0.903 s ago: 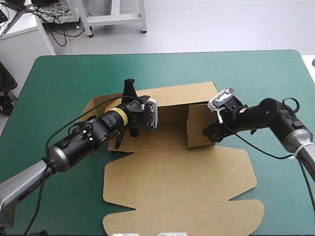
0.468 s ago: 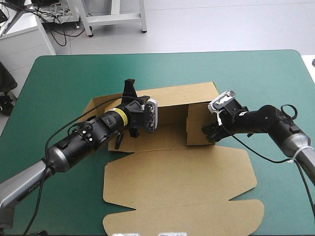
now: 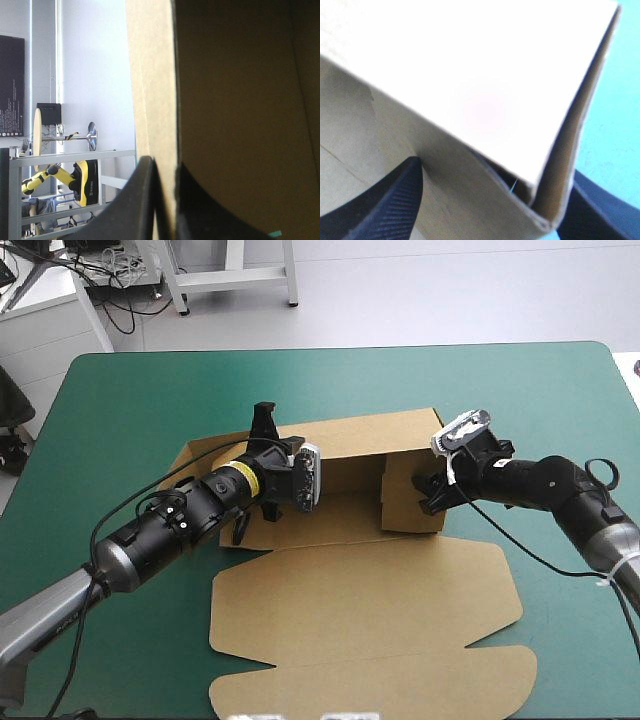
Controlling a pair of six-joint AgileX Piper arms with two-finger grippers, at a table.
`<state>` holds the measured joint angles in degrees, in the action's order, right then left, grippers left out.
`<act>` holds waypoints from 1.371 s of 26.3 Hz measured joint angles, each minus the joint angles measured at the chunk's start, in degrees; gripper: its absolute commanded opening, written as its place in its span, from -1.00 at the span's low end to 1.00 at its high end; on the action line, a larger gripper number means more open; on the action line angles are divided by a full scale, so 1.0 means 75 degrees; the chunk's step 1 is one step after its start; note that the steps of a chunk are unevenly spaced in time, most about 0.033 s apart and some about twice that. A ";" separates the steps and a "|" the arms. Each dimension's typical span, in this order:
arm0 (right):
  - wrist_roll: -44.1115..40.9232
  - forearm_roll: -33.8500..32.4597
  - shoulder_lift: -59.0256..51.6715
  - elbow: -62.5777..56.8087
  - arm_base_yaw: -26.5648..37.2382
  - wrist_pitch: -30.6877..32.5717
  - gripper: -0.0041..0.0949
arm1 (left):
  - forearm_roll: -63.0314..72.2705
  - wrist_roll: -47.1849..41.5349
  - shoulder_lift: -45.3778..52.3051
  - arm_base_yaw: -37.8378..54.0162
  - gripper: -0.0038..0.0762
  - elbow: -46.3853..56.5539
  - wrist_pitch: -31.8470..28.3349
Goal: Fold the box
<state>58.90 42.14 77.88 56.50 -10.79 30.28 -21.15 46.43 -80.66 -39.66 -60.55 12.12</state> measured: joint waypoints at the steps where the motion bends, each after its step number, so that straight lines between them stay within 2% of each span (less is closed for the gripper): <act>1: 0.0052 0.0108 -0.0026 0.0000 0.0000 -0.0055 0.34 | 0.0006 0.0000 0.0000 0.0000 -0.87 0.0000 0.0000; 4: 0.0338 0.0418 -0.0036 0.0000 0.0000 -0.0067 0.22 | 0.0015 0.0015 0.0000 0.0000 -0.87 0.0007 0.0000; 6: 0.0467 0.0512 -0.0036 -0.0009 0.0000 -0.0080 0.02 | 0.0015 0.0020 0.0000 0.0000 -0.87 0.0007 0.0000; 13: 0.0579 0.0319 -0.0036 -0.0016 0.0095 -0.0100 -0.91 | 0.0007 0.0020 0.0147 -0.0182 -0.87 0.0062 0.0121; 25: 0.0356 0.0288 -0.0045 -0.0034 0.0153 -0.0150 -0.96 | -0.0031 0.0081 0.0213 -0.0365 -0.87 0.0061 0.0334; 27: 0.0297 0.0288 -0.0045 -0.0040 0.0153 -0.0150 -0.96 | -0.0031 0.0013 0.0213 -0.0371 -0.71 0.0061 0.0340; 28: 0.0209 0.0288 -0.0045 -0.0040 0.0153 -0.0160 -0.95 | -0.0031 -0.0044 0.0213 -0.0371 -0.42 0.0061 0.0350; 29: 0.0015 0.0264 -0.0045 -0.0040 0.0153 -0.0207 -0.95 | 0.0006 -0.0352 0.0213 -0.0381 -0.27 0.0036 0.0427; 30: -0.0111 0.0246 -0.0045 -0.0040 0.0153 -0.0262 -0.95 | 0.0026 -0.0516 0.0213 -0.0390 0.13 0.0008 0.0477; 32: -0.0537 0.0026 -0.0045 -0.0049 0.0120 -0.0496 -0.95 | 0.0207 -0.1062 0.0220 -0.0494 0.44 -0.0008 0.0686; 34: -0.0854 -0.0230 -0.0045 -0.0049 0.0075 -0.0640 -0.96 | 0.0327 -0.1276 0.0281 -0.0653 0.62 -0.0008 0.0760; 36: -0.1459 -0.0617 -0.0045 -0.0049 0.0044 -0.0839 -0.96 | 0.0402 -0.1413 0.0550 -0.1002 0.62 -0.0008 0.0764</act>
<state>47.96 37.51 77.55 56.13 -10.45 23.99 -18.14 35.84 -76.54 -47.18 -60.61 17.85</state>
